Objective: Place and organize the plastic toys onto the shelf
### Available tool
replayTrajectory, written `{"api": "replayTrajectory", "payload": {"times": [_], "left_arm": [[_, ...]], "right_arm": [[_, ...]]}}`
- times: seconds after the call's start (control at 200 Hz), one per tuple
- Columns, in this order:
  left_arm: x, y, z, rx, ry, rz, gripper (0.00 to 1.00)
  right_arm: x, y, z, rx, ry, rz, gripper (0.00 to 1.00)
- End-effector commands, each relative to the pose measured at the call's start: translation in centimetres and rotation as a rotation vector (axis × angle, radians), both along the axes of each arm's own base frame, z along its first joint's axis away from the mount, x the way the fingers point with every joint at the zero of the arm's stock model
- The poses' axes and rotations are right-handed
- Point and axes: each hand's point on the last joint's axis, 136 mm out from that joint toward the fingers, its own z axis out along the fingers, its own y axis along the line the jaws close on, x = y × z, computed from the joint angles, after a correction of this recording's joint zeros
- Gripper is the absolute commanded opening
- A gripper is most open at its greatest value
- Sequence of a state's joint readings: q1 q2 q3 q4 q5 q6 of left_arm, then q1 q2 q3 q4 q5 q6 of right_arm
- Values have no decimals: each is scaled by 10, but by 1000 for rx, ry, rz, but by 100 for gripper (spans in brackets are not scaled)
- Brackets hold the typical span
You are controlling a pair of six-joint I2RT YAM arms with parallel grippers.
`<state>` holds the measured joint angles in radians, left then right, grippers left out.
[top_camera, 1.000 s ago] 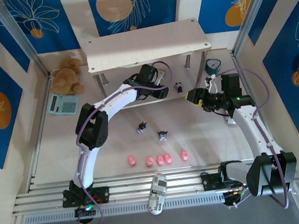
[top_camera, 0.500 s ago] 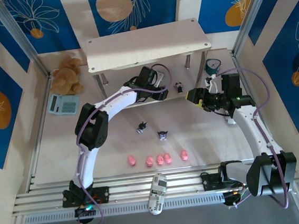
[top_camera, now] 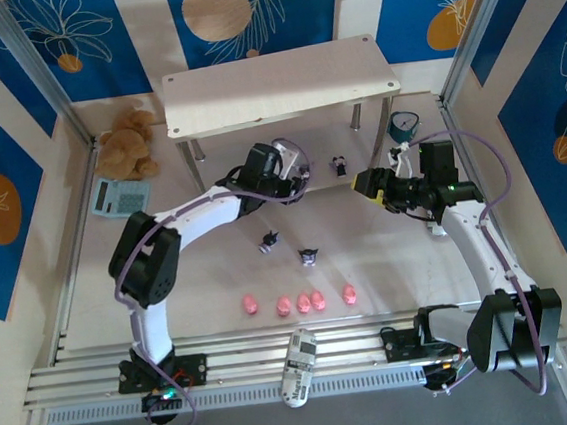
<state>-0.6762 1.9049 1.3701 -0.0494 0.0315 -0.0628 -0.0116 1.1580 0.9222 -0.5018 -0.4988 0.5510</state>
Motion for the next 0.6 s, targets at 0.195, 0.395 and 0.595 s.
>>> {"api": "replayTrajectory", "payload": {"times": [0.195,0.395,0.595], "left_arm": [[-120,9,3,94,-30,-367,74],[-173,14,-16,105,37,-518,71],[-187,9,-23,103,17,-580,71]], "right_arm": [[-8,1,-1,12,10,15,68],[-17,3,6,24,3,5,67],[-25,5,17,13,-13,1,68]]}}
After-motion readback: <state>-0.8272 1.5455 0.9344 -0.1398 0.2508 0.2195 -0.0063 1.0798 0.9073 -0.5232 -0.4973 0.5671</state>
